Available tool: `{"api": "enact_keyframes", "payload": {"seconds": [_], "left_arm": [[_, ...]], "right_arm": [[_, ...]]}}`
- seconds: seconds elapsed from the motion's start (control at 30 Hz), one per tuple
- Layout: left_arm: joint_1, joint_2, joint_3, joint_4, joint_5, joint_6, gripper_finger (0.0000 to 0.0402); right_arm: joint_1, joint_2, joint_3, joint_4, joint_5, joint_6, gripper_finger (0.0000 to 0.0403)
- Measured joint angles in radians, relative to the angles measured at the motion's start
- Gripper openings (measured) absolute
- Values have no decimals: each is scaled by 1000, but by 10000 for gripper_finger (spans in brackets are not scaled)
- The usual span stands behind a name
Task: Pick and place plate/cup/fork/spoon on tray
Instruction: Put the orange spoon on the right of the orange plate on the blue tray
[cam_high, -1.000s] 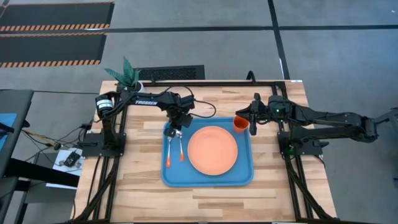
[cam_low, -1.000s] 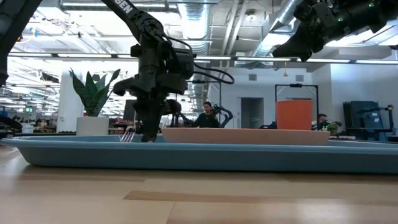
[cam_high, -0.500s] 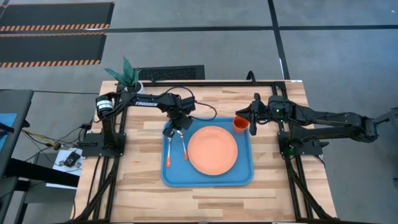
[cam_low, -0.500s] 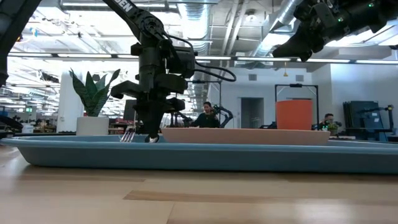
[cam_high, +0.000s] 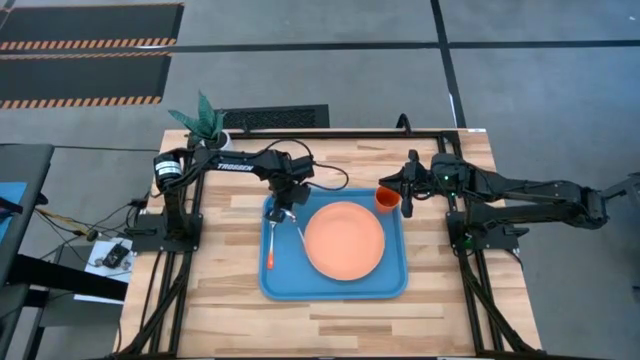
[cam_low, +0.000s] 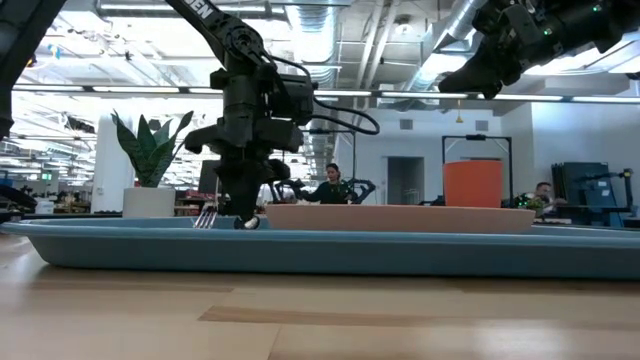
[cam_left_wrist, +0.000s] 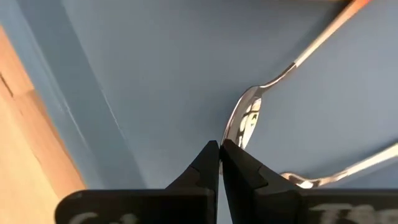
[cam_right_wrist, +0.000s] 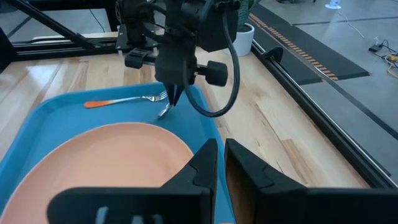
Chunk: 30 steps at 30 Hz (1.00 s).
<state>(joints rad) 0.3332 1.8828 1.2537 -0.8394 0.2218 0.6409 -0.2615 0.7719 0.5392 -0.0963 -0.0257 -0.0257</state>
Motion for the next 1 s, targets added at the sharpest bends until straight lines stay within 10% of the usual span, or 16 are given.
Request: {"api": "enact_keyframes", "payload": {"seconds": [0.67,1.0], "left_arm": [[-45,-173,-185,118,-108,17,0],[-65,-196,-185,147,-99,297,0]], "right_arm": [[0,0,0,6,0,0,54],[0,0,0,23,0,1,54]]}}
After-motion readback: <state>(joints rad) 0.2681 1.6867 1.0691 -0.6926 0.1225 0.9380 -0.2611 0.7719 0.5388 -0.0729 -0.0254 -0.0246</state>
